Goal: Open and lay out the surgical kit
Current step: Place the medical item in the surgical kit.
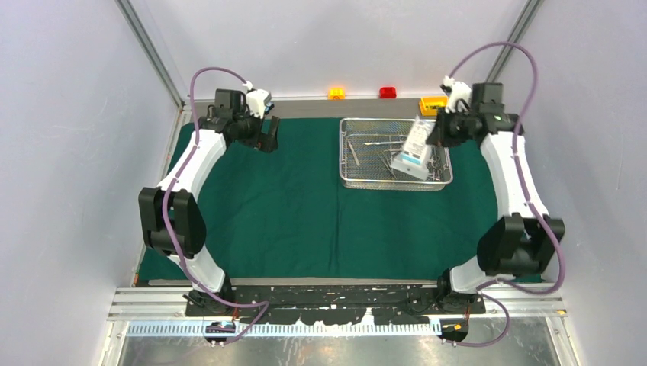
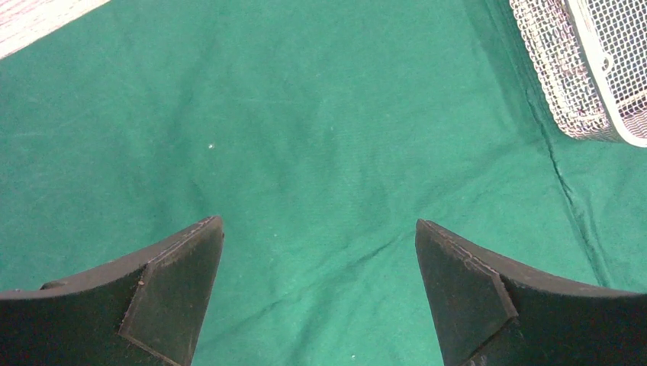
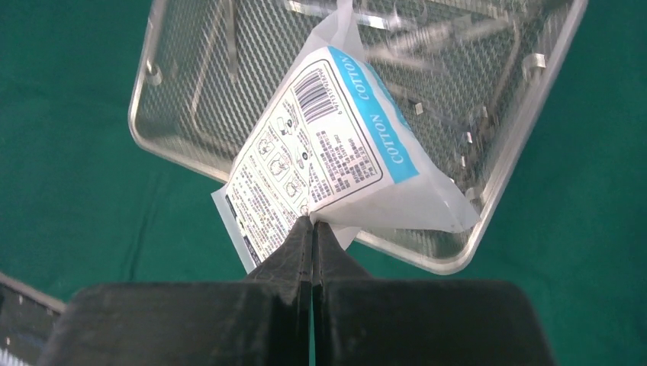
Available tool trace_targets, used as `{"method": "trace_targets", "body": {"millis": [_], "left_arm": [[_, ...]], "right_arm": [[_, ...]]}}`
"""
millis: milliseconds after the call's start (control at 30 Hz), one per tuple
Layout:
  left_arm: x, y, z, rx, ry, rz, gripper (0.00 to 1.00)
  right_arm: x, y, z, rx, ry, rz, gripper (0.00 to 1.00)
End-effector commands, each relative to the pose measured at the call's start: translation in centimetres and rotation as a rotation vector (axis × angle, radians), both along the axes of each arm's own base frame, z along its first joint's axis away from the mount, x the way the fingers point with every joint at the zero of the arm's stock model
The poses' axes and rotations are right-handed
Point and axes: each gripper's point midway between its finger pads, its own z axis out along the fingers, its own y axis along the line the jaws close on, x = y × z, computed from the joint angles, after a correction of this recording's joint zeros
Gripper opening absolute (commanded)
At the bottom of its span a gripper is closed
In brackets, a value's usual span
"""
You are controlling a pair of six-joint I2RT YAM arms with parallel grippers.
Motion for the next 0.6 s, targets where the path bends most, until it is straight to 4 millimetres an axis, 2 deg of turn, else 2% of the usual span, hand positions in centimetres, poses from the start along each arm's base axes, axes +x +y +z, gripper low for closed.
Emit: {"method": "trace_targets", "body": {"millis": [0,133,233,400,567], "left_arm": [[1.4,-0.7,2.7,-0.054,-0.068,0.002,1.00],[1.8,-1.4,2.2,-0.093,-0.040,-0.004,1.00],[1.9,-1.7,1.8,-0.112,-0.029,-0.002,1.00],[1.7,-1.9,1.6,-0.121,-0.022,0.000,1.00],[1.4,-1.7,1.8,-0.114,-0.027,0.000,1.00]], "right_arm": [[-7.5,-1.8,-1.4,-0.026,0.114,0.110,0.01],[-12.0,-3.9,-3.1,-0.088,0.158,0.150,0.01],[-14.5,-4.8,-6.1,-0.134,0.237,0.173,0.01],[-15.7,-6.2,-10.3,-0.108,0.346,0.159,0.01],[-16.5,-7.1,-13.5,-0.107,0.435,0.180,0.01]]}}
